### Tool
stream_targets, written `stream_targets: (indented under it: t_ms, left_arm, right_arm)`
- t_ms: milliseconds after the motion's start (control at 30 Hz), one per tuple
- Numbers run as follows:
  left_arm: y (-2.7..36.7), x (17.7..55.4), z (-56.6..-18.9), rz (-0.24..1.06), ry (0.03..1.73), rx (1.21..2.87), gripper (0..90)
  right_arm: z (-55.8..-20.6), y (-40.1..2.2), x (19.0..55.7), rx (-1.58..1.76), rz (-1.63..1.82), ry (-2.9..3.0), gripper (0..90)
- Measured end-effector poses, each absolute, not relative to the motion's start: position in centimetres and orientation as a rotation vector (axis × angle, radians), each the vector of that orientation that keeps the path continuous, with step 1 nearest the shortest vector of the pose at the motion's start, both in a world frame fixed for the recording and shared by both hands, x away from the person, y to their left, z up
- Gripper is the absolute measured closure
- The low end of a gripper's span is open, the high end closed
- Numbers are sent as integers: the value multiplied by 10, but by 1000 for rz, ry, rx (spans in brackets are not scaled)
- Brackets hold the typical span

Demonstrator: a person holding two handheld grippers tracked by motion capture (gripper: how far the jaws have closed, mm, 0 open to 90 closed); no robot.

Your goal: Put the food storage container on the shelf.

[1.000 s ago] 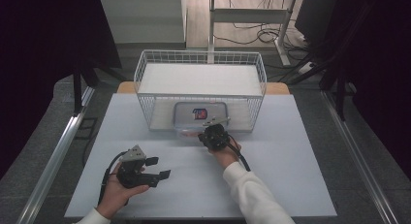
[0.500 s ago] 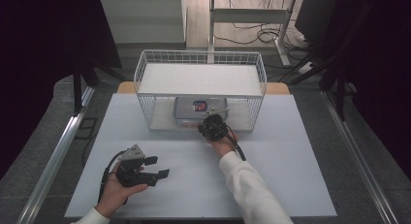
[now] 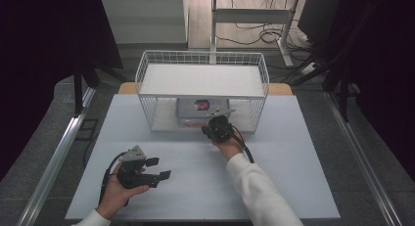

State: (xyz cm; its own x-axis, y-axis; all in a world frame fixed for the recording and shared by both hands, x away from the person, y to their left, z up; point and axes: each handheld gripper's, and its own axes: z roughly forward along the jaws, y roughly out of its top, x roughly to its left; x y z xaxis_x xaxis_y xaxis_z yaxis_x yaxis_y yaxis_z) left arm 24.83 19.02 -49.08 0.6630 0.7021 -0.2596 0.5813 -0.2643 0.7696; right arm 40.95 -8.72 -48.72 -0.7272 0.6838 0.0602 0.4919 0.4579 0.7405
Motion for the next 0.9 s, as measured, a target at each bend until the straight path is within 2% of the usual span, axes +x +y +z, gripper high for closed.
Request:
stream_targets:
  t_ms: [267, 467, 567, 667, 767, 900]
  left_arm:
    - [188, 247, -491, 187, 1002, 1972, 280]
    - [186, 246, -492, 200, 1009, 1987, 278]
    - [185, 246, -492, 204, 1017, 1982, 277]
    - [183, 246, -494, 206, 1023, 1989, 270]
    - [182, 247, -494, 211, 1022, 1998, 265]
    - [182, 246, -494, 218, 1019, 2004, 259]
  right_arm:
    - [-460, -147, 346, 907, 1142, 2503, 888]
    - [-466, -205, 290, 889, 1157, 2500, 888]
    - [-469, -229, 274, 929, 1159, 2490, 873]
    - [-470, -243, 266, 953, 1175, 2462, 763]
    - [-470, -248, 266, 985, 1198, 2427, 551]
    - [-467, -244, 267, 980, 1245, 2392, 363]
